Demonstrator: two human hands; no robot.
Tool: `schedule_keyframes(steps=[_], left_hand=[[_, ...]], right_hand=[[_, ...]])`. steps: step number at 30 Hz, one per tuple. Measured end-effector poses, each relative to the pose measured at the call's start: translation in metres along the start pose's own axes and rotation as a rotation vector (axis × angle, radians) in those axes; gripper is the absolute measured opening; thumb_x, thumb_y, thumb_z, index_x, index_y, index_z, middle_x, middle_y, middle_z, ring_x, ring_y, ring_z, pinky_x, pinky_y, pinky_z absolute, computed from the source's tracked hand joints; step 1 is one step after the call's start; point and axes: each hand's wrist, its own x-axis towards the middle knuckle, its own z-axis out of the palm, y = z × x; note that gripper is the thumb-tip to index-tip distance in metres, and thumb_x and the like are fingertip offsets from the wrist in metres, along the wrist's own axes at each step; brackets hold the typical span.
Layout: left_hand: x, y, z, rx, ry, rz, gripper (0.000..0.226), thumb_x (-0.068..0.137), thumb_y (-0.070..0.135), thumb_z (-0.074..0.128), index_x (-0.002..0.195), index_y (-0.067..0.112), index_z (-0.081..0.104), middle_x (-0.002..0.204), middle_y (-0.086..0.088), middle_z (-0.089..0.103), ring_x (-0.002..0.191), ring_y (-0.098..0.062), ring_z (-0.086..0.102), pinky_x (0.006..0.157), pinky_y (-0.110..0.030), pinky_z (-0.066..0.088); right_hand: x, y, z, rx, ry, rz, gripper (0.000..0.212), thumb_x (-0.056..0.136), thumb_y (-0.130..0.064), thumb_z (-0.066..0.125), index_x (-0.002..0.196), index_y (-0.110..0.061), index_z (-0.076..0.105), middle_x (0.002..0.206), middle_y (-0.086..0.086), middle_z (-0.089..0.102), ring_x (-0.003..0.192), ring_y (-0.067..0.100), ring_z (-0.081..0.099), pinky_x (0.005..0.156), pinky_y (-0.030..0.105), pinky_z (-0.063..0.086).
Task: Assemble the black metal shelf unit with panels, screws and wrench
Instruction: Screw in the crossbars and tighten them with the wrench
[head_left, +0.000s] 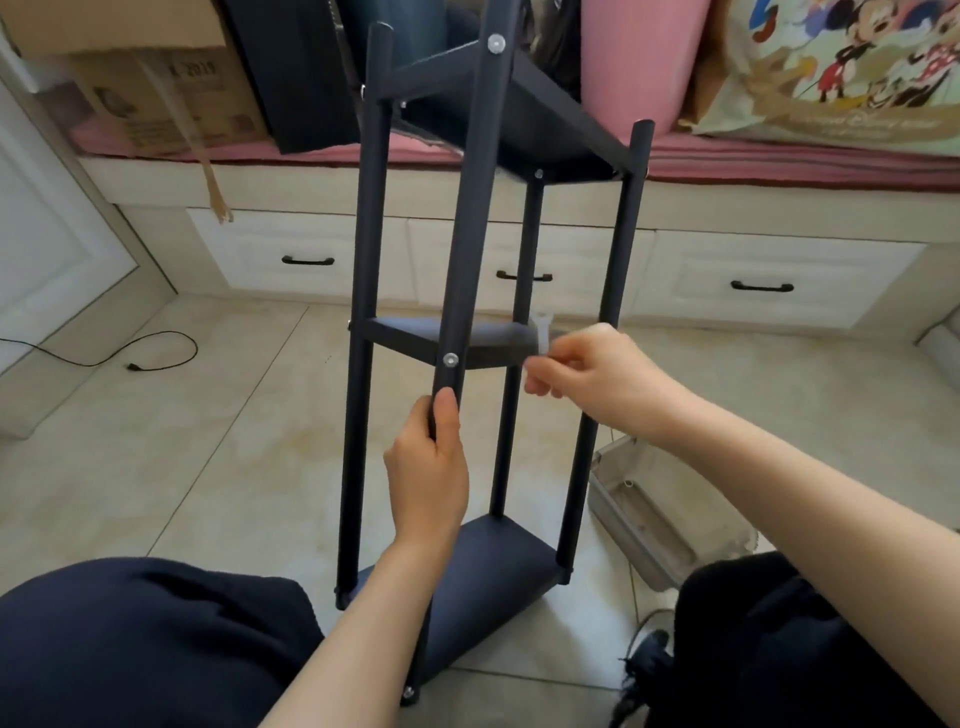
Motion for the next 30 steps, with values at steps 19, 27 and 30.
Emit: schedule_keyframes(steps=[19, 27, 30], left_hand=[[0.001, -0.009, 0.009, 0.075, -0.022, 0.349, 0.051, 0.103, 0.037, 0.05, 0.15, 0.039, 0.03, 0.068, 0.02, 0.051, 0.059, -0.003, 0.055, 0.055, -0.009, 0.039], [0.007, -0.015, 0.01, 0.157, -0.057, 0.436, 0.056, 0.106, 0.029, 0.044, 0.154, 0.048, 0.022, 0.078, 0.011, 0.059, 0.058, 0.004, 0.052, 0.057, -0.005, 0.04], [0.009, -0.016, 0.01, 0.162, -0.048, 0.438, 0.054, 0.103, 0.04, 0.038, 0.15, 0.061, 0.02, 0.077, 0.016, 0.057, 0.057, 0.002, 0.051, 0.059, -0.007, 0.04]], right_hand=[[-0.008, 0.033, 0.096, 0.226, -0.014, 0.076, 0.032, 0.105, -0.028, 0.039, 0.076, -0.027, 0.053, 0.073, -0.012, 0.055, 0.065, 0.004, 0.05, 0.057, 0.012, 0.036], [0.013, 0.024, 0.091, 0.344, -0.036, 0.018, 0.035, 0.101, -0.03, 0.045, 0.075, -0.014, 0.062, 0.078, 0.007, 0.066, 0.08, 0.026, 0.062, 0.077, 0.045, 0.054], [0.016, 0.024, 0.095, 0.46, 0.011, 0.005, 0.033, 0.1, -0.026, 0.047, 0.073, -0.019, 0.066, 0.068, -0.013, 0.065, 0.072, 0.008, 0.061, 0.076, 0.038, 0.055]])
